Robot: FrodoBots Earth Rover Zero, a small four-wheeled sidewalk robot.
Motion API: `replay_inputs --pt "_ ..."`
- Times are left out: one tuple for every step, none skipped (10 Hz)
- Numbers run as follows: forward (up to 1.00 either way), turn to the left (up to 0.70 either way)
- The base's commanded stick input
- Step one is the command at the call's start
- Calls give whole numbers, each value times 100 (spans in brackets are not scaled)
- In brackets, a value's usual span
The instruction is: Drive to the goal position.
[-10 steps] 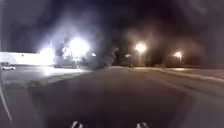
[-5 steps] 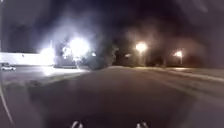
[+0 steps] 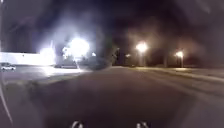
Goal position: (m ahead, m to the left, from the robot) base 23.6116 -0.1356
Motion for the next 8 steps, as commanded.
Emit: replay_inputs --pt "50 0" --pt "50 0" --pt "50 0" --pt "50 0" --pt "50 0" --pt "50 0" --pt "50 0" --pt "50 0"
